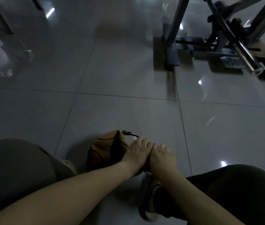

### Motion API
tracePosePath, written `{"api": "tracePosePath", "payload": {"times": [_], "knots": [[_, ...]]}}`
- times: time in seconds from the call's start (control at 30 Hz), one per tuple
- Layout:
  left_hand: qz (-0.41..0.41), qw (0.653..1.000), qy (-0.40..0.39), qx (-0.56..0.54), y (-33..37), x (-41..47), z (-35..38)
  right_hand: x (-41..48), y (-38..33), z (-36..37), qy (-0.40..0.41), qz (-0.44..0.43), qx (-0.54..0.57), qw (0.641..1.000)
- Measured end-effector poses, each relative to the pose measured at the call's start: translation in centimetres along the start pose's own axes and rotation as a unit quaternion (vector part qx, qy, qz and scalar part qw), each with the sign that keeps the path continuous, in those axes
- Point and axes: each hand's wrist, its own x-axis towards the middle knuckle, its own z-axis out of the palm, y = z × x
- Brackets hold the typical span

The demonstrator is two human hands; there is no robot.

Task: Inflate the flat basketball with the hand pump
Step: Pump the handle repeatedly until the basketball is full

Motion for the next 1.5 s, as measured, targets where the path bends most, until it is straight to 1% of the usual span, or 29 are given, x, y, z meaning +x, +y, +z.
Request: {"api": "tracePosePath", "payload": {"times": [0.13,0.2,0.27,0.3,0.33,0.37,0.4,0.47,0.5,0.57,0.6,0.67,0.73,0.8,0.93,1.0,1.13,1.23,1.37,1.4,1.43,1.47,1.5], "knots": [[0.009,1.000,-0.021,-0.020,0.4,0.3,0.0,0.2,0.7,0.1,-0.020,0.016,0.029,0.999],[0.006,0.998,-0.056,-0.021,0.3,0.3,-0.7,0.1,0.7,-0.4,-0.044,0.017,0.053,0.997],[0.013,0.996,-0.084,-0.015,0.0,0.3,-1.8,-0.3,0.5,-1.0,-0.041,0.015,0.087,0.995],[0.020,0.997,-0.075,-0.025,-0.2,0.3,-2.8,-0.6,0.4,-1.5,-0.019,0.018,0.100,0.995],[0.028,0.997,-0.056,-0.040,-0.3,0.5,-4.2,-0.9,0.5,-2.3,0.021,0.019,0.104,0.994],[0.036,0.998,-0.018,-0.052,-0.5,0.9,-5.8,-1.1,0.7,-3.2,0.083,0.016,0.092,0.992],[0.046,0.997,0.032,-0.051,-0.6,1.4,-7.5,-1.3,1.0,-4.3,0.147,0.018,0.068,0.987],[0.061,0.988,0.141,-0.023,-0.9,2.3,-11.1,-1.6,1.7,-6.8,0.275,0.018,0.027,0.961],[0.065,0.981,0.181,-0.007,-1.0,2.5,-12.7,-1.8,1.8,-7.9,0.321,0.017,0.014,0.947],[0.061,0.974,0.220,0.008,-0.8,2.6,-14.3,-2.1,1.6,-9.1,0.370,0.016,0.004,0.929],[0.054,0.972,0.229,0.005,-0.7,2.3,-14.3,-2.2,1.2,-9.0,0.376,0.015,0.002,0.927],[0.042,0.975,0.218,-0.003,-0.4,1.6,-12.5,-2.0,0.3,-7.6,0.343,0.011,0.002,0.939],[0.031,0.984,0.174,0.010,-0.5,0.9,-9.5,-1.5,-0.4,-5.3,0.275,0.009,-0.009,0.961],[0.014,0.990,0.136,0.029,-0.8,0.3,-6.8,-1.0,-0.6,-3.1,0.225,0.005,-0.021,0.974],[-0.002,0.992,0.111,0.057,-0.9,-0.2,-3.1,-0.2,-1.1,-0.5,0.141,-0.002,-0.066,0.988],[-0.004,0.992,0.109,0.062,-1.0,-0.5,-1.9,0.2,-1.2,0.6,0.108,0.005,-0.071,0.992],[0.001,0.996,0.060,0.059,-0.8,-1.2,0.0,0.4,-1.2,2.6,0.046,0.001,-0.071,0.996],[-0.004,0.998,0.016,0.059,-0.3,-1.0,0.8,0.6,-0.4,2.8,0.039,-0.005,-0.057,0.998],[0.005,0.997,-0.061,0.043,0.0,-0.5,-0.8,0.5,0.6,0.6,0.003,-0.034,0.015,0.999],[0.014,0.997,-0.065,0.035,-0.2,-0.5,-1.7,0.2,0.7,-0.2,-0.003,-0.050,0.039,0.998],[0.023,0.998,-0.053,0.014,-0.4,-0.3,-2.8,-0.2,1.0,-1.1,0.002,-0.062,0.066,0.996],[0.034,0.999,-0.024,-0.005,-0.6,0.0,-4.1,-0.6,1.3,-2.2,0.024,-0.070,0.088,0.993],[0.047,0.999,0.013,-0.014,-0.9,0.4,-5.8,-0.9,1.6,-3.4,0.070,-0.072,0.102,0.990]]}}
